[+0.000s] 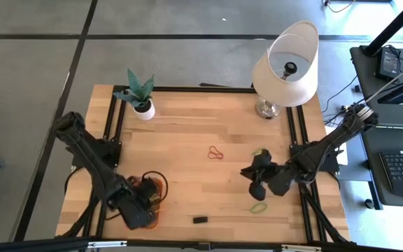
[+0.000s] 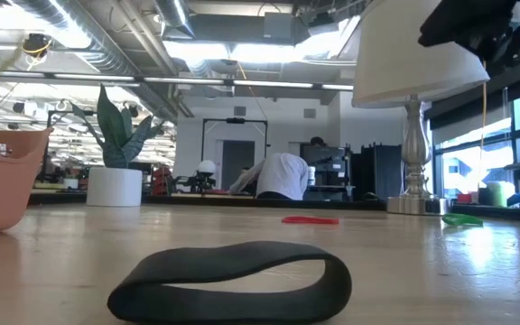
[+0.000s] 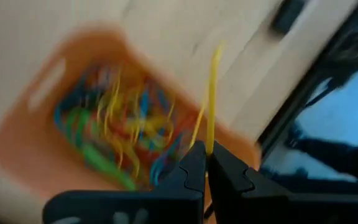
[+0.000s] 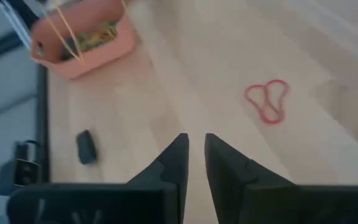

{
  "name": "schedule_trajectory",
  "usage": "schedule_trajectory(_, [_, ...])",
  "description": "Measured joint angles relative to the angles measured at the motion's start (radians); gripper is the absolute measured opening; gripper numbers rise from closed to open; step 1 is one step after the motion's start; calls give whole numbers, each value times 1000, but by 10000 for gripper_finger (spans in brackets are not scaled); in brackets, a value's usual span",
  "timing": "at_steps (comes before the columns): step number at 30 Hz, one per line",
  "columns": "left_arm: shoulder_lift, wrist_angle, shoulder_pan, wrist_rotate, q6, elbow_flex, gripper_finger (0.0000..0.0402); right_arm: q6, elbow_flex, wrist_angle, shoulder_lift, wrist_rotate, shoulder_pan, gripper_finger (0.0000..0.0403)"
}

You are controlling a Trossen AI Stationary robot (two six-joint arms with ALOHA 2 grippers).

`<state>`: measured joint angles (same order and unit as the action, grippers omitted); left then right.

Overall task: Pick and place rubber bands into bin
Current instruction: Put the yellow rubber band into the orange bin

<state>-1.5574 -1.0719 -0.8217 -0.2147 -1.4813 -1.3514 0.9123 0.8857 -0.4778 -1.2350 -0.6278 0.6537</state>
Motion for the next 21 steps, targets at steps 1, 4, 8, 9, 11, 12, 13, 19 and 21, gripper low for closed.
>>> schedule_trajectory(1, [-14, -11, -6, 32, -34, 0, 3, 0, -28, 41, 13, 1, 0, 56])
schedule_trajectory(4, [-49, -38, -28, 114, -122, 0, 3, -3, -83, 129, 36, 9, 1, 55])
schedule_trajectory(8, [-78, -67, -69, 173, -241, 0, 3, -5, -108, 153, 40, 52, 0, 54])
schedule_trajectory(9, [-81, -76, -79, 188, -276, 0, 3, -7, -108, 152, 39, 56, 0, 54])
schedule_trajectory(11, [-84, -105, -102, 204, -357, 0, 3, -26, -108, 156, 39, 61, 0, 54])
schedule_trajectory(12, [-84, -122, -110, 209, -394, 0, 3, -31, -108, 158, 39, 63, 0, 54])
schedule_trajectory(13, [-84, -130, -117, 208, -425, 0, 3, -34, -108, 159, 39, 65, 0, 54])
schedule_trajectory(19, [-84, -125, -120, 89, -477, 0, 4, -58, -108, 161, 39, 65, 0, 54])
schedule_trajectory(21, [-84, -109, -104, 46, -456, 0, 8, -59, -108, 161, 39, 65, 0, 54])
